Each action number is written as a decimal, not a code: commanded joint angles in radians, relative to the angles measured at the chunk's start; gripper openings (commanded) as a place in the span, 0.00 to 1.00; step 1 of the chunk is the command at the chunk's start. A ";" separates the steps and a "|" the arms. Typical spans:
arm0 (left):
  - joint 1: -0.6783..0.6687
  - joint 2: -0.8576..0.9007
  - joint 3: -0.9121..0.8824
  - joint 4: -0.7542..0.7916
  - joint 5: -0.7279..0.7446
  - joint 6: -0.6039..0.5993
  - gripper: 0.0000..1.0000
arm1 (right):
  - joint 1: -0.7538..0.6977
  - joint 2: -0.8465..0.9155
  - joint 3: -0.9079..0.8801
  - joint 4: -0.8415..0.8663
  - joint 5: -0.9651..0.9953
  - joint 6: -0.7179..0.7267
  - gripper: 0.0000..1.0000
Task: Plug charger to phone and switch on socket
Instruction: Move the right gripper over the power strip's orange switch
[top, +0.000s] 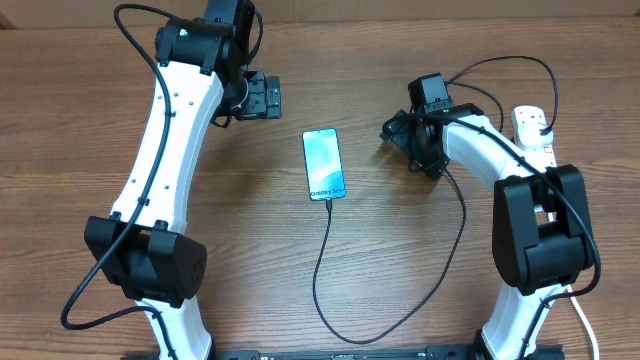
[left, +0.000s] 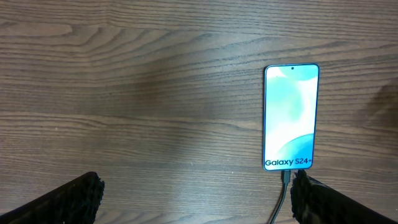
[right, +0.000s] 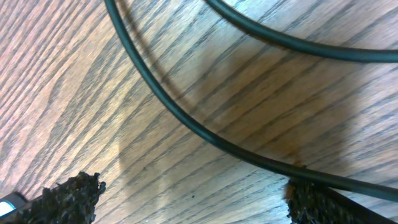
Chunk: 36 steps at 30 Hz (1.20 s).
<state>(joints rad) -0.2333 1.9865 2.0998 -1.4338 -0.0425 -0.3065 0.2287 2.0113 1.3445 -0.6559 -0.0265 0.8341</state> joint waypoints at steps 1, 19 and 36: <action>0.005 0.005 -0.003 -0.002 -0.017 0.019 1.00 | 0.000 0.009 -0.010 0.002 -0.047 0.006 1.00; 0.005 0.005 -0.003 -0.002 -0.017 0.019 1.00 | -0.016 -0.016 0.031 -0.003 -0.460 -0.271 1.00; 0.005 0.005 -0.003 -0.002 -0.017 0.019 1.00 | -0.063 -0.469 0.117 -0.109 0.079 -0.195 1.00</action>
<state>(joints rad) -0.2333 1.9865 2.0998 -1.4361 -0.0425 -0.3061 0.2028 1.6043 1.4433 -0.7650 -0.1581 0.5770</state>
